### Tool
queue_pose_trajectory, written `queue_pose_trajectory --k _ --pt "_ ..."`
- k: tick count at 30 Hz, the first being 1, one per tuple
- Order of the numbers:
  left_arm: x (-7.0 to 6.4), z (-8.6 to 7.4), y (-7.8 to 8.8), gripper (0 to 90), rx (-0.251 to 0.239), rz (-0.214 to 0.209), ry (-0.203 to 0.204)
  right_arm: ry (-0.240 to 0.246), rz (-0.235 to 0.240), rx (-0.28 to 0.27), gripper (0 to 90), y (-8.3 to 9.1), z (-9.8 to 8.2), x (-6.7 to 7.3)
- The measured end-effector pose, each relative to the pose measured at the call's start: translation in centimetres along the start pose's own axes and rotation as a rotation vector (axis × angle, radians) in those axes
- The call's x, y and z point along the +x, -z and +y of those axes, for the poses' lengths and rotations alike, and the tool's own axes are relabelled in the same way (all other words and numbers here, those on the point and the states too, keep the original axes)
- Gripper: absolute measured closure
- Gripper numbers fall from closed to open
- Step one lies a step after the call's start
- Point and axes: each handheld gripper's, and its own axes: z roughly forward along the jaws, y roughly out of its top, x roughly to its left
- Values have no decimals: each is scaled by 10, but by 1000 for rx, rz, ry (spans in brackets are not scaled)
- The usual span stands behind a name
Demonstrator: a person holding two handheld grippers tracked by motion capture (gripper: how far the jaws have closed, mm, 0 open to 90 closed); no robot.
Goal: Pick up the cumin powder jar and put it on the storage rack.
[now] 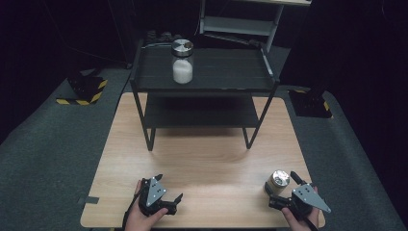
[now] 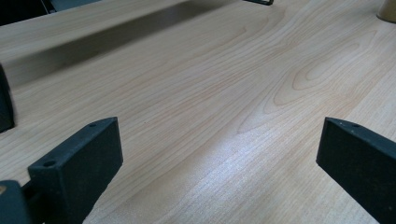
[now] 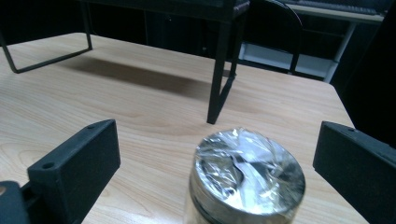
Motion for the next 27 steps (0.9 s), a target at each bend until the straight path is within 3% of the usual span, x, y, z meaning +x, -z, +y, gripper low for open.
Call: queue_pose_trajectory --k 9,16,27 --pt "1 0 0 8 0 -2 1 -55 -10 42 4 -6 -4 -7" --pt "1 0 0 8 1 -4 1 -62 -15 60 17 -9 -6 -8" --pt "2 1 0 8 3 -9 -3 -80 -12 50 177 -8 -13 -13"
